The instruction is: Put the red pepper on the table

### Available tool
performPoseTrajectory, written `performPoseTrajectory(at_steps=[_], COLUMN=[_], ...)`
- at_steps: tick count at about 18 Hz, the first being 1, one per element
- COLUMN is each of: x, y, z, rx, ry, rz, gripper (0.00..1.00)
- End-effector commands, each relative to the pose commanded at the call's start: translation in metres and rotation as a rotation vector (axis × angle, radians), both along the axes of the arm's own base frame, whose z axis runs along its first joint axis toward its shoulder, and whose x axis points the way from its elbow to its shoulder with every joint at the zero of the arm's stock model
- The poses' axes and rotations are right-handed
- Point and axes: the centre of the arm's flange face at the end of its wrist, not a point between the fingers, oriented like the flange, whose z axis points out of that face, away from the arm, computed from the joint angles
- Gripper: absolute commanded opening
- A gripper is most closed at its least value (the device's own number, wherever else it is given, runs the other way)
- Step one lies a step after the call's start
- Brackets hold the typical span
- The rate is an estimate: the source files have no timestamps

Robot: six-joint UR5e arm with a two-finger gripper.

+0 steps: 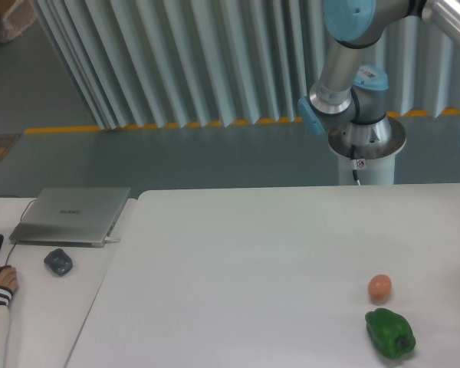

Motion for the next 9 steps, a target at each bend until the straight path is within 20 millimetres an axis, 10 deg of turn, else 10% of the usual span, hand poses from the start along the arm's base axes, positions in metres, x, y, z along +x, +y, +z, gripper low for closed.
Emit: performPoseTrajectory(at_steps=[9], x=[-0.017], y=[0.01], z=[-0.018], rx=[0.01], ry=[0.026], rz=[-0.012], gripper=[1.0])
